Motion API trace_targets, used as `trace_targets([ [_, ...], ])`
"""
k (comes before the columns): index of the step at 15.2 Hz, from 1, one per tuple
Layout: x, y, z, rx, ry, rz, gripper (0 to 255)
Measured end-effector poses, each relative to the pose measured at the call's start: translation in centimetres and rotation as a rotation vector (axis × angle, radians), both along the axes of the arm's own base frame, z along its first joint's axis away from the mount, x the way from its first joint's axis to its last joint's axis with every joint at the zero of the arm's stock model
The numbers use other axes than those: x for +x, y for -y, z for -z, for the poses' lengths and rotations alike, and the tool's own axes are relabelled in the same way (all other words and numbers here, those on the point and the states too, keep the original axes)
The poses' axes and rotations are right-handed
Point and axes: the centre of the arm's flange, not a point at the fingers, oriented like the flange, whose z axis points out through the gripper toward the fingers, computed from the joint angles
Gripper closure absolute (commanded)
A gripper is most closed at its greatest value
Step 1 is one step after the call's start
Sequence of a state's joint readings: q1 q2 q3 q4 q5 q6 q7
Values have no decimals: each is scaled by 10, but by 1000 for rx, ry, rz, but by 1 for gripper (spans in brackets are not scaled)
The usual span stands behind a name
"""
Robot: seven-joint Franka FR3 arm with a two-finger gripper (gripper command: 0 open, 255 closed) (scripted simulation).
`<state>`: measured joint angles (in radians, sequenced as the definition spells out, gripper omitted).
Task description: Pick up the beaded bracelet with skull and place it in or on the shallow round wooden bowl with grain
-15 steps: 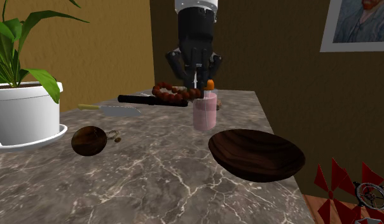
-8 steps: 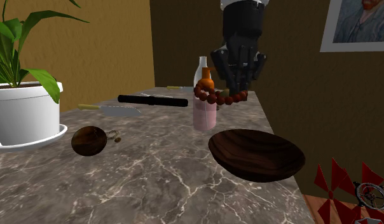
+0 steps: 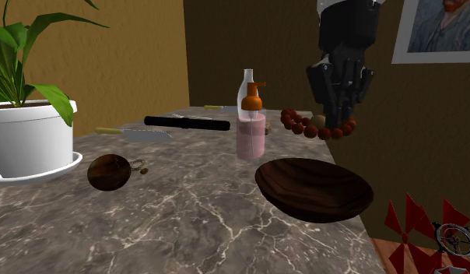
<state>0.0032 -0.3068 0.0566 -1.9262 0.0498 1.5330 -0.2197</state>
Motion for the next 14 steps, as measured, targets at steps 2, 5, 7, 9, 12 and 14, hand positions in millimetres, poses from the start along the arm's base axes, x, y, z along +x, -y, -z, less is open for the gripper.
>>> trace_targets([
  [2,0,1,11,0,0,0,255],
  [5,-1,0,26,0,-1,0,255],
  [7,-1,0,36,0,-1,0,255],
  [9,0,1,48,0,-1,0,255],
  [12,0,-1,65,0,-1,0,255],
  [14,0,0,67,0,0,0,255],
])
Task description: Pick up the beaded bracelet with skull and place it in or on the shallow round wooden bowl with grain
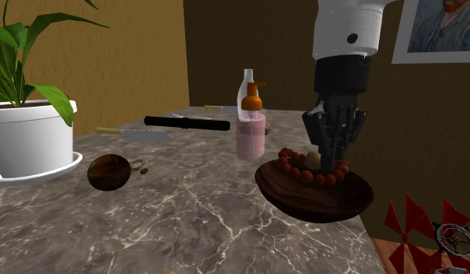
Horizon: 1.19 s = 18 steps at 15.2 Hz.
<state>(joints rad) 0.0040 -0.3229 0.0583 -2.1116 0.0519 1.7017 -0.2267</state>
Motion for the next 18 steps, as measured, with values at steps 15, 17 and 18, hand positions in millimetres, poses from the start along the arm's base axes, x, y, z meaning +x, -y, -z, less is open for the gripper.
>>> trace_targets([
  [15,2,1,-36,0,1,0,0],
  [17,4,1,-46,0,1,0,0],
  [18,5,2,-47,0,1,0,0],
])
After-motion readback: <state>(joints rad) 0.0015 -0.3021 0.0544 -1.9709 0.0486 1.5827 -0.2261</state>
